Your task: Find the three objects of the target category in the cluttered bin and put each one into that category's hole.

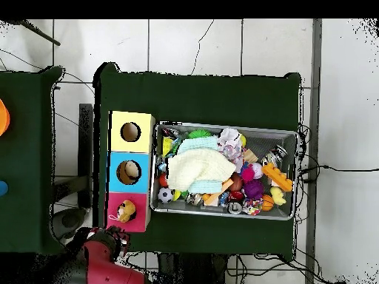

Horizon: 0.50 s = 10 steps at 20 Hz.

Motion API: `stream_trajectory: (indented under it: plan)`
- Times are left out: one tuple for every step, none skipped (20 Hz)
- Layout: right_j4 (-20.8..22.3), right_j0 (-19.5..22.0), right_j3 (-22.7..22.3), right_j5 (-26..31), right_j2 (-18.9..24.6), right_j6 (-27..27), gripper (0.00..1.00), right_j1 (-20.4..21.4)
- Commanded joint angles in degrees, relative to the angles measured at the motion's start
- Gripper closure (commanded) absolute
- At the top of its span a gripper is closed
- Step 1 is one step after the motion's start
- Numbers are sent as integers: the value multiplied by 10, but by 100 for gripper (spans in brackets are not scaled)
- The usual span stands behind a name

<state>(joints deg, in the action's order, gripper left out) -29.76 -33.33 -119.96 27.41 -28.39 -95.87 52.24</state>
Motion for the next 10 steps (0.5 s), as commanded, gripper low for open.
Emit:
stream_trajectory:
  plan:
    - [17, -20, 65, 116, -48, -207, 100, 35]
    - [15, -19, 63, 114, -47, -203, 100, 35]
    - [14, -16, 61, 111, -44, -197, 100, 33]
    - [15, -17, 62, 111, -45, -197, 100, 32]
    - [16, -15, 61, 111, -43, -195, 100, 32]
    - [17, -14, 61, 111, -42, -193, 100, 32]
    - [15, -12, 57, 100, -39, -194, 100, 30]
    - [12, -9, 52, 95, -34, -193, 100, 32]
    - [11, -7, 51, 91, -30, -193, 100, 33]
    - [11, -5, 49, 87, -27, -192, 100, 33]
